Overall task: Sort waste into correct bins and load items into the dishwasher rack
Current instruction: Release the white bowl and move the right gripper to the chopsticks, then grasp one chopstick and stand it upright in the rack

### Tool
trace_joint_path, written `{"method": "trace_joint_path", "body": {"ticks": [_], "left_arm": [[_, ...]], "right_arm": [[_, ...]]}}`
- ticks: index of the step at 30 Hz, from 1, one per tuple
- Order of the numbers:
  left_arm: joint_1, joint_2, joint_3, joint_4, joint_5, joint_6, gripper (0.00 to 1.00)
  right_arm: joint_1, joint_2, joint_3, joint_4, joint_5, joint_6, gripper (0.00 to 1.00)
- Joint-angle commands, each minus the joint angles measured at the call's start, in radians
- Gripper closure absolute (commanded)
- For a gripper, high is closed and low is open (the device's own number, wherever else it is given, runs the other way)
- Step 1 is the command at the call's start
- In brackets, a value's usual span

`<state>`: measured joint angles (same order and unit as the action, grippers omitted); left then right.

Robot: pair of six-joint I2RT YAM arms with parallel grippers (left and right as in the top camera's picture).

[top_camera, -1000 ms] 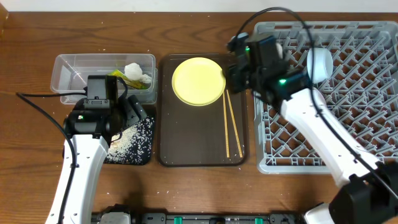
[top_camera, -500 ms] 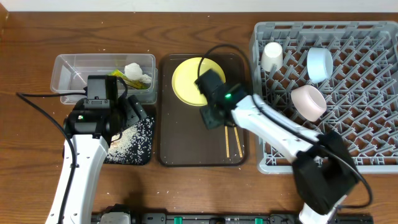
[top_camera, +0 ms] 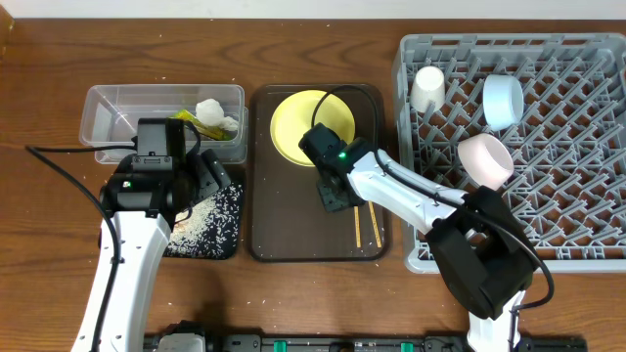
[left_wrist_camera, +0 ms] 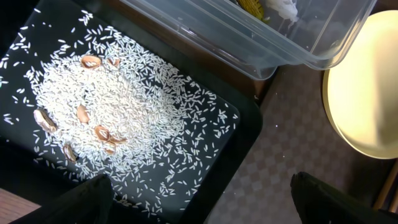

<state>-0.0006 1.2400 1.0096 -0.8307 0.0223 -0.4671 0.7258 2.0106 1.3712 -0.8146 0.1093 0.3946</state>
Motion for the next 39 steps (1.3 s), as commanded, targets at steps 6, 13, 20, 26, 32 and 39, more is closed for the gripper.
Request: {"method": "trace_joint_path", "body": {"ticks": [6, 13, 20, 26, 32, 39], "left_arm": [[0.004, 0.002, 0.010, -0.003, -0.008, 0.001, 0.06], [0.004, 0.002, 0.010, -0.003, -0.008, 0.001, 0.06], [0.004, 0.002, 0.010, -0.003, -0.008, 0.001, 0.06], [0.004, 0.002, 0.010, -0.003, -0.008, 0.001, 0.06], [0.004, 0.002, 0.010, -0.003, -0.008, 0.001, 0.06], [0.004, 0.002, 0.010, -0.003, -0.008, 0.001, 0.06]], "right_arm": [[-0.011, -0.032, 0.000, -0.016, 0.074, 0.106, 0.69], [-0.040, -0.029, -0.018, -0.006, 0.061, 0.163, 0.76], [-0.058, -0.029, -0.057, 0.064, -0.035, 0.163, 0.84], [-0.059, -0.029, -0.072, 0.082, -0.035, 0.163, 0.81], [-0.059, -0.029, -0.071, 0.081, -0.035, 0.170, 0.99], [-0.082, -0.126, -0.014, 0.026, -0.029, 0.163, 0.99]]}}
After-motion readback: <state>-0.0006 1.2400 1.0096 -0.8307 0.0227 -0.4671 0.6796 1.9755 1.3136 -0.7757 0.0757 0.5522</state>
